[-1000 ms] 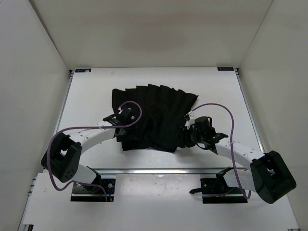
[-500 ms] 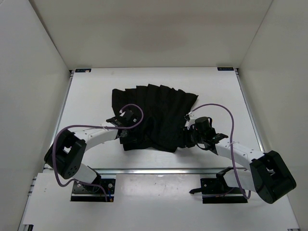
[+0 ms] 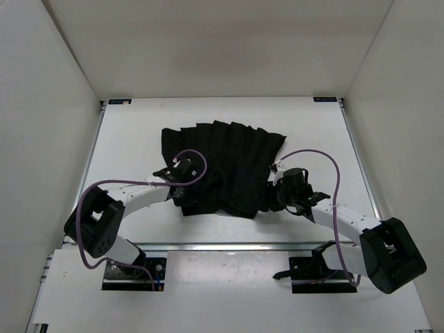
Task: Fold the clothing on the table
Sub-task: Flatten the skirt out
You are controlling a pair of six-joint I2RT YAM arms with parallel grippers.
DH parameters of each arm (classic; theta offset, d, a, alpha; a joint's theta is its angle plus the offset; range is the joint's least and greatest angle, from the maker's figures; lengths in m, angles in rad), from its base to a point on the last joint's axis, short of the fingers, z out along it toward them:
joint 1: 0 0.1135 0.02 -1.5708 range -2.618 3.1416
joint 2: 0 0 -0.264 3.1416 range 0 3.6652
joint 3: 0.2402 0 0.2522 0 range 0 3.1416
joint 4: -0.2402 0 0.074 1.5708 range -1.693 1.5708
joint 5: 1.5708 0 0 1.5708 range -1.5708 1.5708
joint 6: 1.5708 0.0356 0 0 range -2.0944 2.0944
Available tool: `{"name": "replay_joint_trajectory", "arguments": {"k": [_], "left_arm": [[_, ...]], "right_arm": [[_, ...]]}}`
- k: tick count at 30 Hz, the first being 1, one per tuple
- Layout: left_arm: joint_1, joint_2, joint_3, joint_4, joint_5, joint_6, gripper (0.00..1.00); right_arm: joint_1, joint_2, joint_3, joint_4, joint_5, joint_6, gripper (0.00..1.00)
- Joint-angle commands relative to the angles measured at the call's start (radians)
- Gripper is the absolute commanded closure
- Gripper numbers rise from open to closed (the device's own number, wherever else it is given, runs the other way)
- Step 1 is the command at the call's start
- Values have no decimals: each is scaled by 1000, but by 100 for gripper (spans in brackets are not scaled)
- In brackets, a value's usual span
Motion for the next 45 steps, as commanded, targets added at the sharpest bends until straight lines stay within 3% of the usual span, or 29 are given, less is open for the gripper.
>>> {"name": "replay_joint_trajectory", "arguments": {"k": [1,5,7,18,20,22,24,25,32,39,45], "left_arm": [[1,-39,42,-40,36,10,100],[8,-124,88,-69,39,21,96],[8,-139,99,-78,49,15,100],[12,-204,81,-67,72,9,100],[27,-223,76,-69,72,7,100],[29,-246,71,-70,72,15,100],[40,-265,71,-75,72,7,100],[43,-271,82,-76,78,13,100],[165,-371,177,-121,115,53,99],[285,-532,304,-116,155,58,100],[308,-642,504,-124,157,32,100]], "right_arm": [[-41,-24,-3,-18,51,22,55],[-69,-35,8,-35,49,45,51],[-69,-24,17,-52,48,43,51],[4,93,71,-37,-6,108,51],[14,102,84,-44,-21,114,55],[2,108,97,-40,-35,118,67],[9,113,104,-55,-41,115,85],[-5,105,120,-78,-48,108,100],[-89,-45,242,-231,-58,54,100],[-235,-228,396,-296,-191,-26,100],[-400,-300,704,-475,-282,-92,100]]}}
